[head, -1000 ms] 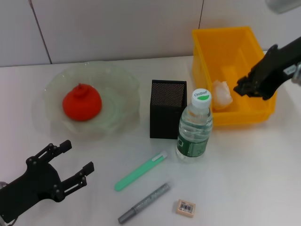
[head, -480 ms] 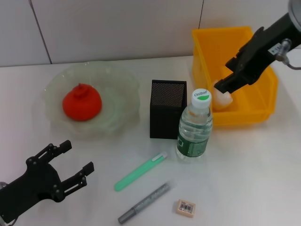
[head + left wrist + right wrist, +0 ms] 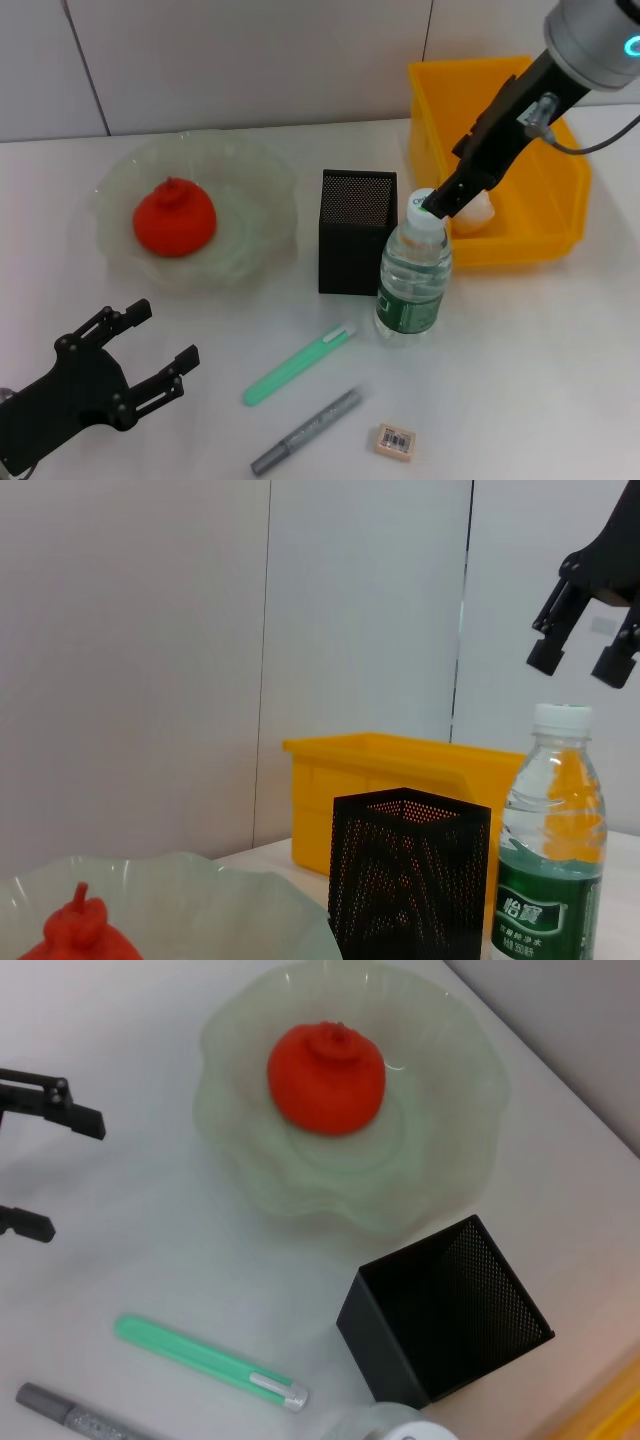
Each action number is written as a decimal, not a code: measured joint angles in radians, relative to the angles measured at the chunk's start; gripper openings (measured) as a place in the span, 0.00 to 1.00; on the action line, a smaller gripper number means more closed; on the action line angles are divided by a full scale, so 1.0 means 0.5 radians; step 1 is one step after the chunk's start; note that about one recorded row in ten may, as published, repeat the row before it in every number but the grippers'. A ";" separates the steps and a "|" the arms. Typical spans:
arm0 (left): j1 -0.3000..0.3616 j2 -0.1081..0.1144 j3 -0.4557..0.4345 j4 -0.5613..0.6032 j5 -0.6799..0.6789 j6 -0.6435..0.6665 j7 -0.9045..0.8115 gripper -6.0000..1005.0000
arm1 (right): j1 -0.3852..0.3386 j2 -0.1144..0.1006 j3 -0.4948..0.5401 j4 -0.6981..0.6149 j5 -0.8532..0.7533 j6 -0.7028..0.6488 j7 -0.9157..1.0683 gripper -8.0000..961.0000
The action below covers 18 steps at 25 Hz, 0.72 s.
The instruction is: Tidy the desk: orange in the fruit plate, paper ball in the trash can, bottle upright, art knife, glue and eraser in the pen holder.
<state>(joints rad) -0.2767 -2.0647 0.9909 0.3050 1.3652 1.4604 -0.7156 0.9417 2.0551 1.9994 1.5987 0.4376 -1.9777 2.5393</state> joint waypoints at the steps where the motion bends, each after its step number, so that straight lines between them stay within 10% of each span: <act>1: 0.001 0.000 0.000 0.001 0.000 0.000 0.003 0.82 | 0.006 0.001 -0.018 -0.035 -0.014 0.033 0.004 0.77; 18: 0.010 0.000 -0.006 0.012 0.000 0.000 0.005 0.82 | 0.034 0.020 -0.109 -0.226 -0.032 0.138 0.011 0.77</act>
<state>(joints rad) -0.2715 -2.0648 0.9878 0.3112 1.3650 1.4603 -0.7132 0.9587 2.0651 1.9450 1.4857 0.4214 -1.9089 2.5447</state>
